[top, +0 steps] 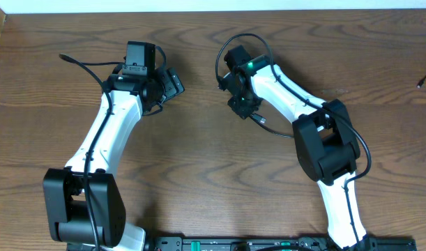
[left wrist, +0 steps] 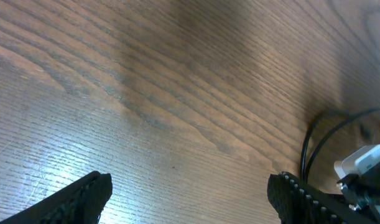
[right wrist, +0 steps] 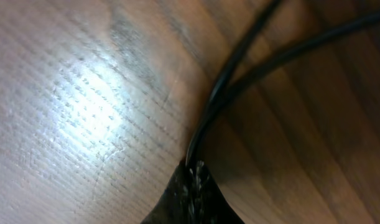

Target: Untangle cables

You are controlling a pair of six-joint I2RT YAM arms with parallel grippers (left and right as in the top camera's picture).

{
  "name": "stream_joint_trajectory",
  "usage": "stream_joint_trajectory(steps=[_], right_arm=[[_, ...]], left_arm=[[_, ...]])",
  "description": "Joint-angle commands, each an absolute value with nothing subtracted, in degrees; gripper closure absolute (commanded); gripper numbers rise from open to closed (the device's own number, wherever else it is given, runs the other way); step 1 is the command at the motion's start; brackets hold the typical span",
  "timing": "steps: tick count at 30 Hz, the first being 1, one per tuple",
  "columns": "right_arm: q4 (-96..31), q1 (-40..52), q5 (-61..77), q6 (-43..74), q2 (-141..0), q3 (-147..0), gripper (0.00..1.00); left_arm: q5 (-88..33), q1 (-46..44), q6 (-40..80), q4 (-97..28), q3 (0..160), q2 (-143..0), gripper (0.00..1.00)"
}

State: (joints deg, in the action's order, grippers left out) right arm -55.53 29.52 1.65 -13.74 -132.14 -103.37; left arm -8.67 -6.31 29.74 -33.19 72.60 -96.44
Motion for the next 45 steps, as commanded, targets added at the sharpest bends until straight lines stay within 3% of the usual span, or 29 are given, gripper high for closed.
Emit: stream_joint_trajectory(steps=[1,16,25,34,39,45], right_arm=[[-54.8,30.1,-2.5,-7.2,-134.6,-101.3,0.99],[-67.3,20.2,12.0,-2.4,-121.7,-119.8,0.99],[-67.4,3.9,30.5,-1.8,-108.4,-123.1,0.99],[-69.3,-11.9,29.9,0.8,-102.4,-123.1,0.99],[-73.3,-13.2,22.7,1.2,-102.5,-123.0,0.99],[-80.1,-7.4,20.0,-5.0,-104.1,-122.9,0.99]], left_arm=[[-8.3,-6.2,28.8,-33.4,73.0,-96.7,0.14],[-8.3,-6.2,28.8,-33.4,73.0,-96.7,0.13],[-8.3,-6.2,28.8,-33.4,73.0,-96.7,0.13],[-8.3,-6.2,28.8,-33.4,73.0,-96.7,0.12],[-8.3,-6.2,28.8,-33.4,73.0,-96.7,0.12],[-8.3,-6.2,28.8,-33.4,73.0,-96.7,0.12]])
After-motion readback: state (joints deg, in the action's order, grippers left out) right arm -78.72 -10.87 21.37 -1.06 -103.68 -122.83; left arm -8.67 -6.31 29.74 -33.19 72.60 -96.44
